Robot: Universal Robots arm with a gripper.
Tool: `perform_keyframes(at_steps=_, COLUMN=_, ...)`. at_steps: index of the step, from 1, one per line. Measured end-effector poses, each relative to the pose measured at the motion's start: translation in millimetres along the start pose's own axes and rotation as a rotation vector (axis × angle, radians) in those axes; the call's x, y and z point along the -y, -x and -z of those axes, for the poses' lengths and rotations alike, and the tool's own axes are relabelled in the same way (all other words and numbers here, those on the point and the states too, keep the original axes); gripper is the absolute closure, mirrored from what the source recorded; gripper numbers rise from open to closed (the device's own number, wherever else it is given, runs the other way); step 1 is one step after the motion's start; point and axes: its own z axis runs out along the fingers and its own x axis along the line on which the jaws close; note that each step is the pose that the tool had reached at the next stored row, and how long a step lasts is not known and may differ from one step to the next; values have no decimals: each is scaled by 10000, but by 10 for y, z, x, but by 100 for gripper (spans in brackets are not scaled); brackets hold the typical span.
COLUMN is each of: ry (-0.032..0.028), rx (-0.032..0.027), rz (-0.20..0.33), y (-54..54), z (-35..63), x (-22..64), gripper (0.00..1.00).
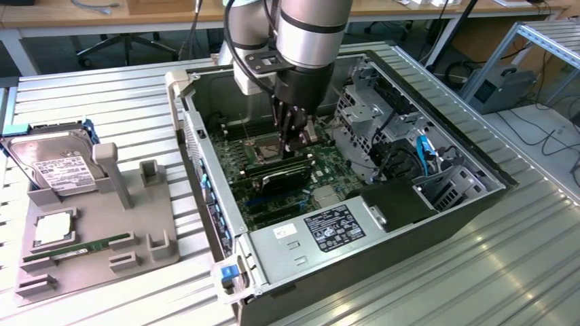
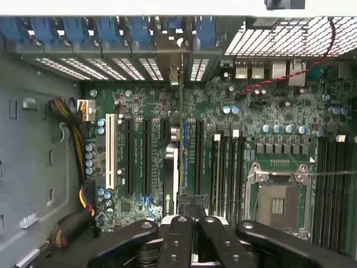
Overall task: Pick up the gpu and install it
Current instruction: 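Insert the gpu into the slot, then press down on the gpu until it lock into place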
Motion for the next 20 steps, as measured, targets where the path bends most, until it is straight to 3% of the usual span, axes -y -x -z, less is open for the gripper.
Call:
perform_keyframes(at_steps=11, ry=1, rx=-2, rz=0, y=1, z=-1, x=-1, gripper=89)
perform_keyframes(at_steps=16, ry=1, rx=-20, rz=0, y=7, z=-54, x=-198, gripper=89)
perform_keyframes(at_steps=20, ry=2, rx=-61, rz=0, y=11, z=-119, x=-309, gripper=89)
